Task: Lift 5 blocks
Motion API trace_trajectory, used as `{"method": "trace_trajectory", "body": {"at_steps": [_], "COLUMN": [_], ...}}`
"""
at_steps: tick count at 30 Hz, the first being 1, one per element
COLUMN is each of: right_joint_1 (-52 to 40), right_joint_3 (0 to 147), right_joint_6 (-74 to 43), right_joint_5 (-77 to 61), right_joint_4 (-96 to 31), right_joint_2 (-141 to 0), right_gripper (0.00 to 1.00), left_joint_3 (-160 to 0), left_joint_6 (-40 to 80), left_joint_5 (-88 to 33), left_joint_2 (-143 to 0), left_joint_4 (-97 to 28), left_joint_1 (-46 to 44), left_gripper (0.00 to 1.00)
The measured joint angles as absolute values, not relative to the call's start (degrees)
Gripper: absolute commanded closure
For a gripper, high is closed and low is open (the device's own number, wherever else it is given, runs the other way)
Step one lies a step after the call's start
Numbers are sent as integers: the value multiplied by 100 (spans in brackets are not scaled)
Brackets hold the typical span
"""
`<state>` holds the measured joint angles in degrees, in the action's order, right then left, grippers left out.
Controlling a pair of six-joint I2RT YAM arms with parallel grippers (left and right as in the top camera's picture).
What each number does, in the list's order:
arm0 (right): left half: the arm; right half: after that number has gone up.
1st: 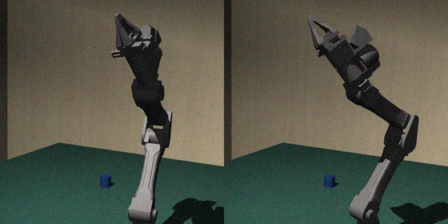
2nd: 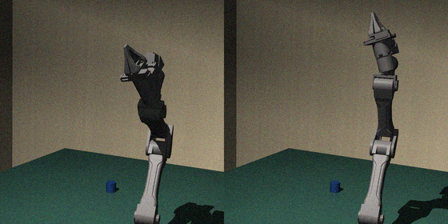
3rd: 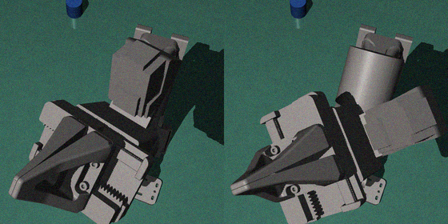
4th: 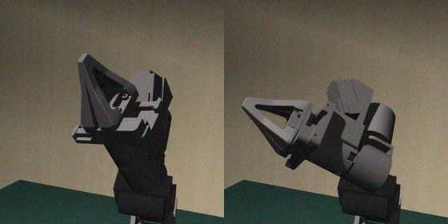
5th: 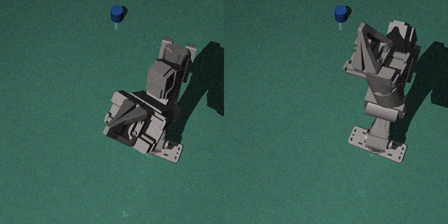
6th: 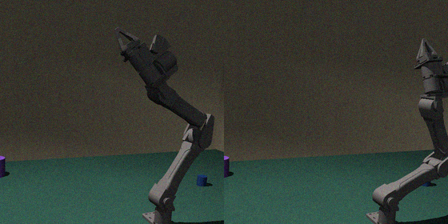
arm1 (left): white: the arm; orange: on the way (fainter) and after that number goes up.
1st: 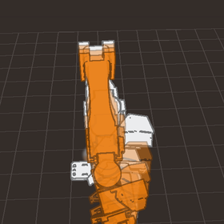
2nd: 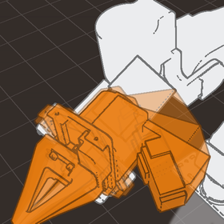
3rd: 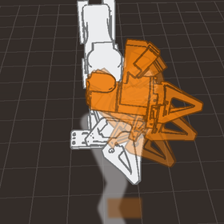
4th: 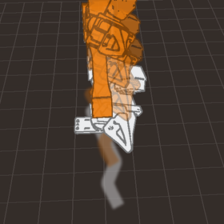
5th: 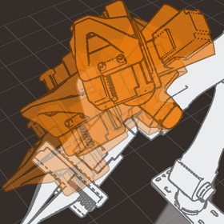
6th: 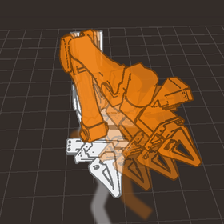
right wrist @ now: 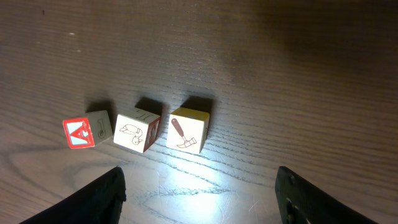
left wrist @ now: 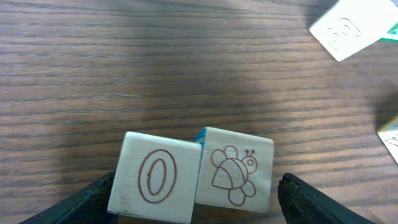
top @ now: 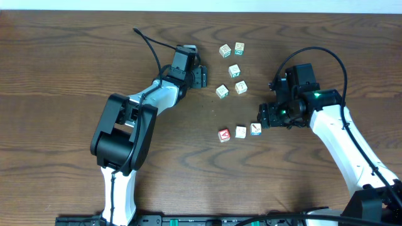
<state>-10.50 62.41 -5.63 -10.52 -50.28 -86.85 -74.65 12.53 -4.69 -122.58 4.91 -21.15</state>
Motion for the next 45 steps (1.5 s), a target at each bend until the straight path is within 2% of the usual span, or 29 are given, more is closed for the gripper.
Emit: {"method": "trace_trajectory", "body": {"at_steps": [12, 22, 27, 45], "right_joint_1": [-1050, -1050, -1050, -1050], "right_joint_3": [6241, 6241, 6241, 6241], "right_joint_6": [-567, -567, -567, -567], "right_joint_5": [-930, -917, -917, -917], "right_joint_4": [-5028, -5030, -5030, -5116], "right_joint_2": [-8685, -8685, -8685, -8685], "right_gripper": [27, 28, 28, 30], "left_joint_3": [-7693, -7752, -7752, -8047], "left_joint_6": [1000, 950, 913, 913], "left_joint_5": [-781, -784, -784, -412], "left_joint_2": [-12344, -12344, -12344, -12344], "left_joint_4": [397, 473, 554, 716], "left_joint_1": [-2117, -2117, -2117, -2003], "left_gripper": [19, 13, 13, 12]}}
